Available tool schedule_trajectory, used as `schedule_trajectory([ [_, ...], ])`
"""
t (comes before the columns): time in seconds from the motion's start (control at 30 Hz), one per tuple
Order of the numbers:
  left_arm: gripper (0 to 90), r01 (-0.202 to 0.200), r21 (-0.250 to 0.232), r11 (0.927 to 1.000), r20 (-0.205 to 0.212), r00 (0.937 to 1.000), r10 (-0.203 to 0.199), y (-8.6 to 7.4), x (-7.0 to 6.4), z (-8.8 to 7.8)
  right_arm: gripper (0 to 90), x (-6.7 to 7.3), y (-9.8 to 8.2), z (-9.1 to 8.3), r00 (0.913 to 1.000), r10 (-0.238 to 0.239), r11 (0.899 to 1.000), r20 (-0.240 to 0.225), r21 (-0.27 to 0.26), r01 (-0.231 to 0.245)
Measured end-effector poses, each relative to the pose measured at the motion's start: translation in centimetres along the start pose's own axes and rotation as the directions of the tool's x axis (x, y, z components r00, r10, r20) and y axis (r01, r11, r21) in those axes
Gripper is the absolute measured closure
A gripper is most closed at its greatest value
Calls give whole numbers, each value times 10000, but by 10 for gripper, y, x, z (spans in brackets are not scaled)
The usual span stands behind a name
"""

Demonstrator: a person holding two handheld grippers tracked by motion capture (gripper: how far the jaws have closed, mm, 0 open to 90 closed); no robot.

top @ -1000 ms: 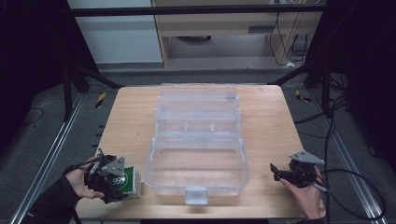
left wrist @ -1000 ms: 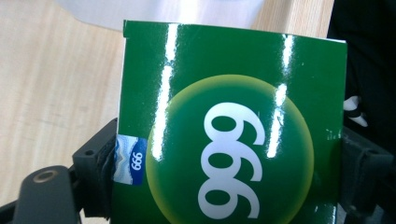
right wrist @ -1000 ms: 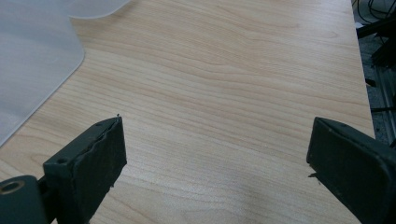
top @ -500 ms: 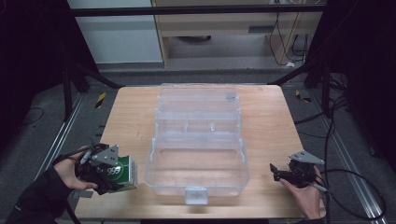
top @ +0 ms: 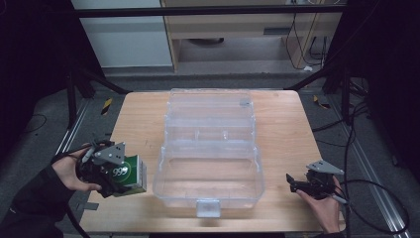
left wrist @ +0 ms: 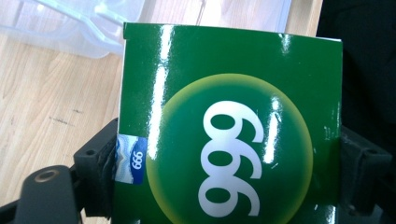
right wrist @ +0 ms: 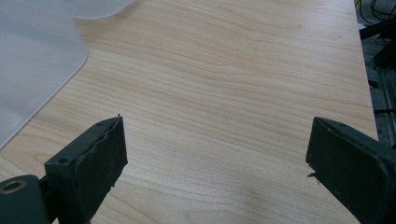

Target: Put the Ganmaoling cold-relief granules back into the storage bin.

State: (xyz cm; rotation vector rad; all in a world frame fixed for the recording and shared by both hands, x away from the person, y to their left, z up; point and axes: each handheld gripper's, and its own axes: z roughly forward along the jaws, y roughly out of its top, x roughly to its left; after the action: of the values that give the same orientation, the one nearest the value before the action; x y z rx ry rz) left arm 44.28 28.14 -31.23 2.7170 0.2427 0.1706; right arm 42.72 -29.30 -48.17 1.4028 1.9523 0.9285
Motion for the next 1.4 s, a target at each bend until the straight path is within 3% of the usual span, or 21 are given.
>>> schedule_trajectory([
  [0.23,143,-87,-26,10000,88,9999,87,12,3,1,56,0,0,0,10000,-18,10000,2,-7,18],
  [0.63,144,-601,-70,9982,96,9981,601,38,5,8,56,0,0,0,10000,-22,10000,-21,-19,22],
  [0.93,144,-1137,-195,9933,292,9930,1142,64,8,22,56,-1,0,0,10000,31,10000,-37,-4,-31],
  [1.4,145,-1572,-160,9874,538,9860,1579,92,9,46,56,-1,0,0,10000,-11,10000,-63,-32,11],
])
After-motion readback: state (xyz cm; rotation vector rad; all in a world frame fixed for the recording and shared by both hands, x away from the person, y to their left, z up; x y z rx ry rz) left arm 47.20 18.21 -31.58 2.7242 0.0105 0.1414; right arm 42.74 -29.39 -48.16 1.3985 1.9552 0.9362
